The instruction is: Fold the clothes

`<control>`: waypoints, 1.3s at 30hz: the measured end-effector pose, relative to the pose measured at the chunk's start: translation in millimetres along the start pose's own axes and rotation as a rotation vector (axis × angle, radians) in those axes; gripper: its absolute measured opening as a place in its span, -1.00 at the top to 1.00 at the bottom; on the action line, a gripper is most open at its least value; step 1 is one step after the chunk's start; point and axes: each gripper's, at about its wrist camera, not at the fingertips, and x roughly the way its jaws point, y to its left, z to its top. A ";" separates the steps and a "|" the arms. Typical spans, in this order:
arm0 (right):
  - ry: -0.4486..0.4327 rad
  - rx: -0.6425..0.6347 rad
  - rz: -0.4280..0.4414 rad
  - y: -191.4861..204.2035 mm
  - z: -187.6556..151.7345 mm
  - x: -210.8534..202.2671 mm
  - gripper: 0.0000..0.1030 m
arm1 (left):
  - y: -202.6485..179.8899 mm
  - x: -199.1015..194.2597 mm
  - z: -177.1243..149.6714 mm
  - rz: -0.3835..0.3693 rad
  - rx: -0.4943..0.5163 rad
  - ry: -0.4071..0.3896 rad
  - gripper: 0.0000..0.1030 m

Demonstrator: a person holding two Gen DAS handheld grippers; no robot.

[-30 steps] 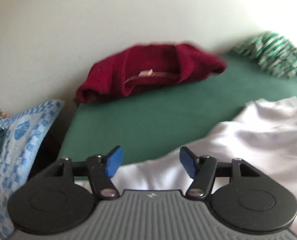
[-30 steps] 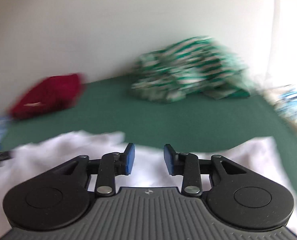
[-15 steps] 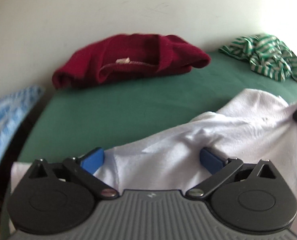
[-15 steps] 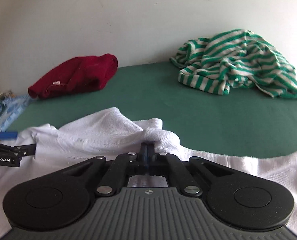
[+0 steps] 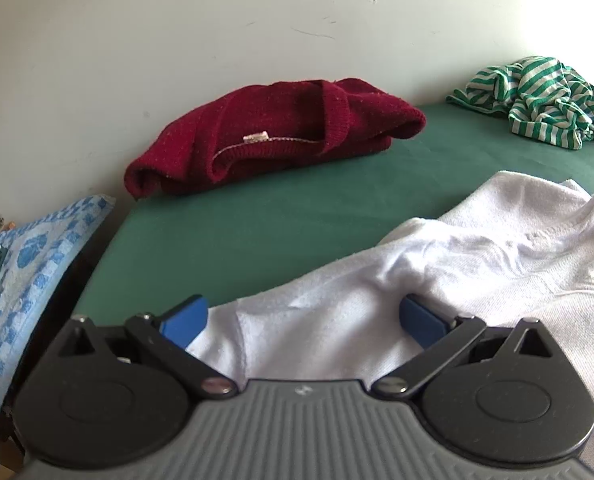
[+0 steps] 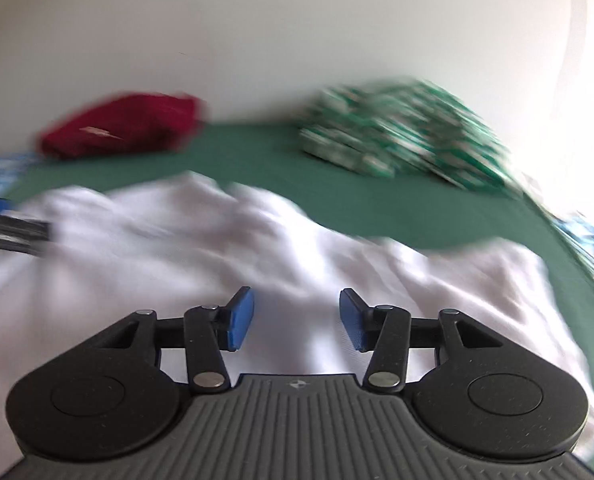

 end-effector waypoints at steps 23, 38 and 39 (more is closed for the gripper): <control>0.025 0.361 -0.215 -130.4 40.0 37.5 0.48 | -3.2 -1.8 -1.0 0.031 -0.006 0.018 -0.99; -0.010 0.159 -0.010 -56.0 5.3 8.0 0.50 | 83.1 -30.9 -40.8 0.197 -0.242 0.055 -0.19; -0.017 0.180 -0.039 -59.1 4.3 9.1 0.50 | 86.7 -30.3 -43.5 0.222 -0.256 0.050 -0.38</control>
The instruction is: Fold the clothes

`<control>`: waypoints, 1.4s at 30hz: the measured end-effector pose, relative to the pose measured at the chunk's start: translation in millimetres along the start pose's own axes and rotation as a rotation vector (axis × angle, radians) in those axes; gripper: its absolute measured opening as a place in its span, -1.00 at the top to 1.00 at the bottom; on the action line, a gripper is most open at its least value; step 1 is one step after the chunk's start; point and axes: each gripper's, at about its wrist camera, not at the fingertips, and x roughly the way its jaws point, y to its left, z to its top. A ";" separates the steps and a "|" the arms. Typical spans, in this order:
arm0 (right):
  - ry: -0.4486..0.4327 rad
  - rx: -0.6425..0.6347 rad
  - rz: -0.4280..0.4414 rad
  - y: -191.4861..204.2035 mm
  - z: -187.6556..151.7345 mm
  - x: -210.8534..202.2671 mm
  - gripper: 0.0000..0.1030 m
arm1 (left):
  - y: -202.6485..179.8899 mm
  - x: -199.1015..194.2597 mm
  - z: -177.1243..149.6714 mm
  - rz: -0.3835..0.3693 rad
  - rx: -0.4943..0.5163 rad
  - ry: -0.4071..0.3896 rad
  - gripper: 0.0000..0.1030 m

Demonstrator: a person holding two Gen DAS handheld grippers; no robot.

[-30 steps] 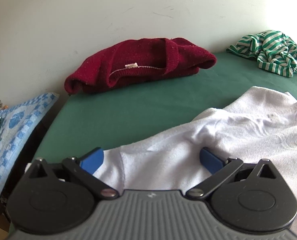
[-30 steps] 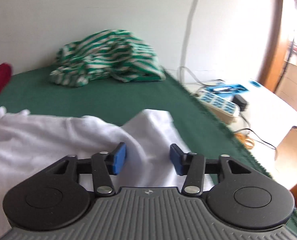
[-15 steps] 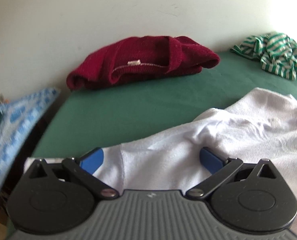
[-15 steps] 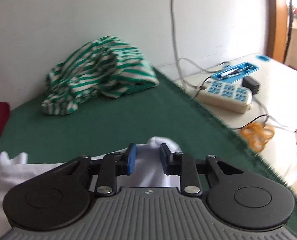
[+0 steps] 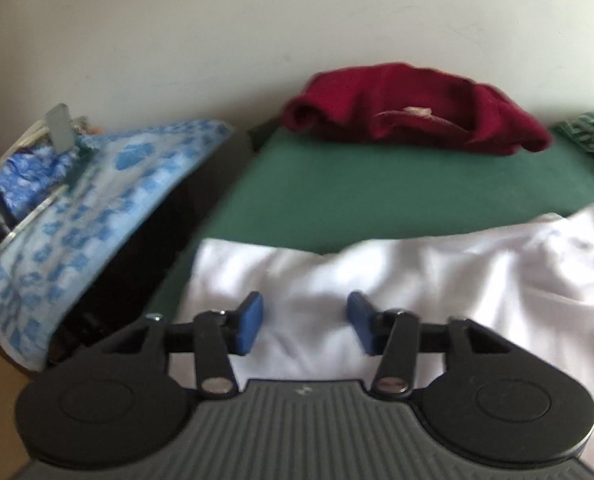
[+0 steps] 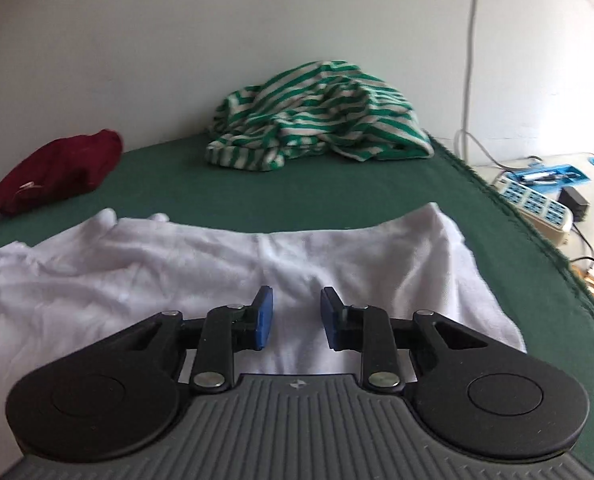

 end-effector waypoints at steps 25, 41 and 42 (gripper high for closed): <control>-0.010 0.081 -0.069 24.5 -28.2 -37.9 0.51 | 27.4 -38.9 -33.7 0.153 -0.121 0.009 -0.48; 0.081 -0.009 0.088 69.1 -43.6 -64.9 0.14 | 0.1 -82.2 -41.3 0.006 -0.032 0.002 -0.51; 0.077 -0.019 0.050 68.6 -45.0 -63.1 0.19 | 2.1 -81.9 -41.8 0.013 -0.034 0.006 -0.47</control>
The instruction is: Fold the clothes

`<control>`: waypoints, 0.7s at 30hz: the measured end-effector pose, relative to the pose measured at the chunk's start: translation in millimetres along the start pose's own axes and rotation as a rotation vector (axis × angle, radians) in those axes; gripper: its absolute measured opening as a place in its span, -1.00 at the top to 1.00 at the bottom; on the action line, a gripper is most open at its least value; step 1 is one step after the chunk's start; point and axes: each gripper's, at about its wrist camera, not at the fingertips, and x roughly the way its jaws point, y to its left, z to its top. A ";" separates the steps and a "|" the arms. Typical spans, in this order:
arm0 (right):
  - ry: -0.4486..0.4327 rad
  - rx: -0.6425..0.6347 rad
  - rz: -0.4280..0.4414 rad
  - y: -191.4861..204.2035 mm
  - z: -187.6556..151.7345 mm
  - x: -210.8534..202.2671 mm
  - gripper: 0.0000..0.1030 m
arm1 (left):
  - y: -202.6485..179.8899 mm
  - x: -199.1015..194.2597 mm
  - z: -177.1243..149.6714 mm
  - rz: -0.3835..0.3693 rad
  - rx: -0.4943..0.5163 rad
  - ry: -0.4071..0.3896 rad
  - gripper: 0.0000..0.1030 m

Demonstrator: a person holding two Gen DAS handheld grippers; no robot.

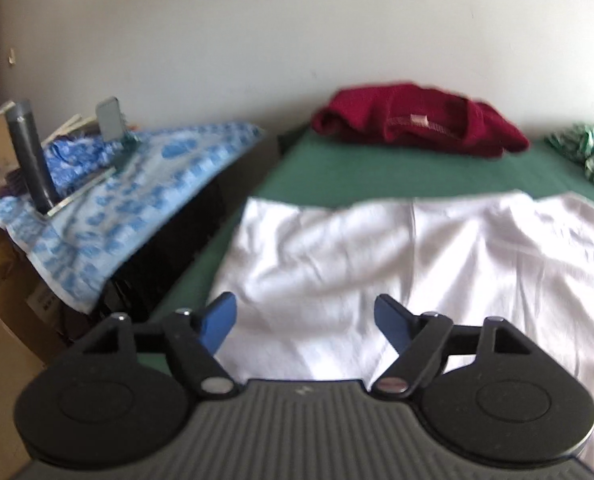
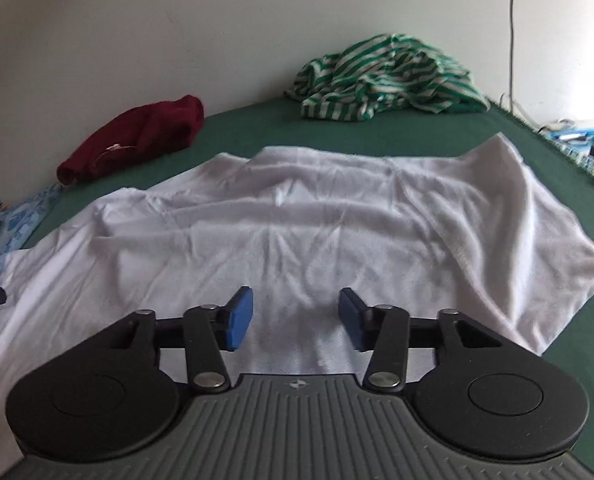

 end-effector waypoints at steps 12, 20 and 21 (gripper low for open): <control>-0.030 -0.009 -0.145 -2.9 -12.5 -13.1 -0.22 | 30.1 -9.8 -1.8 0.091 -0.034 0.004 -0.29; 0.044 -0.068 -0.036 9.6 -10.9 -0.3 -0.95 | 6.6 -13.5 -8.4 -0.105 0.030 0.004 -0.43; 0.056 -0.111 -0.046 14.5 -11.8 1.7 -0.95 | 8.1 -8.5 -10.4 -0.111 0.032 0.018 -0.51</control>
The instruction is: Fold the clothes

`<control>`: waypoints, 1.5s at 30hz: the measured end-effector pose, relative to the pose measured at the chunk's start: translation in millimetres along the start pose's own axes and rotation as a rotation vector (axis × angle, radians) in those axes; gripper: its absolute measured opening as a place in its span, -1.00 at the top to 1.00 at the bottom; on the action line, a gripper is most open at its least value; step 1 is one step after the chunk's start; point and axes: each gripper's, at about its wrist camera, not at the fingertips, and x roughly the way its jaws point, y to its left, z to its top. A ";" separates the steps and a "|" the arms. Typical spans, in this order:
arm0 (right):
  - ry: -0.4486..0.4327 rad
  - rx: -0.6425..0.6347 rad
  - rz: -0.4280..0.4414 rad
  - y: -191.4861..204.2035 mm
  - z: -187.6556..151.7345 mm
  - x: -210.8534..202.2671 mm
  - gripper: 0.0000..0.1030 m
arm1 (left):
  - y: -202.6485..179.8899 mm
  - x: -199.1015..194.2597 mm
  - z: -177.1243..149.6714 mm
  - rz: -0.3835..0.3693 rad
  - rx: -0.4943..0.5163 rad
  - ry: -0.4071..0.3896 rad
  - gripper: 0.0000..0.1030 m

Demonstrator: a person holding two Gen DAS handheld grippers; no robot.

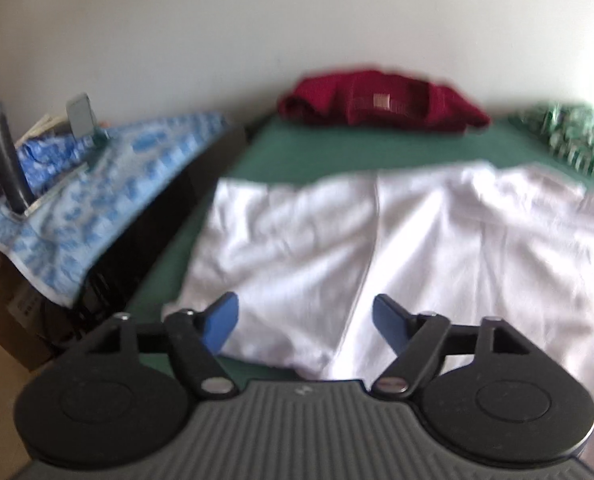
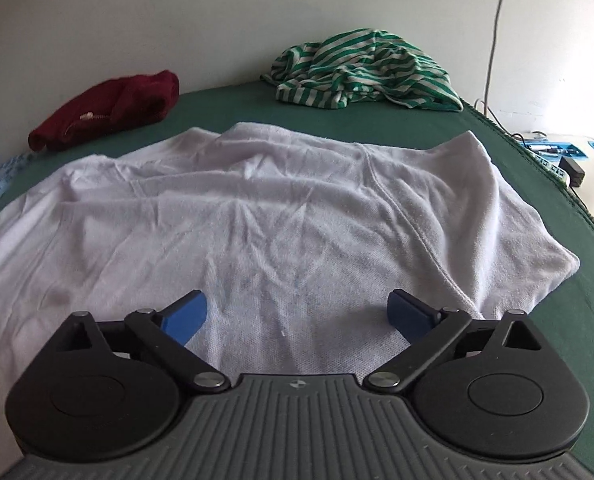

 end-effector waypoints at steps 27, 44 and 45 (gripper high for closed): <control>-0.011 0.256 -0.227 -51.0 -39.3 -64.3 0.31 | 74.4 -40.2 8.9 -0.083 0.009 -0.083 -0.57; -0.035 0.329 -0.053 -115.3 -35.0 -68.2 0.28 | 24.4 -40.0 -17.4 0.033 0.033 0.040 -0.72; -0.031 0.313 -0.033 -115.6 -35.1 -68.1 0.28 | 22.7 -44.8 -14.7 0.019 0.031 0.035 -0.75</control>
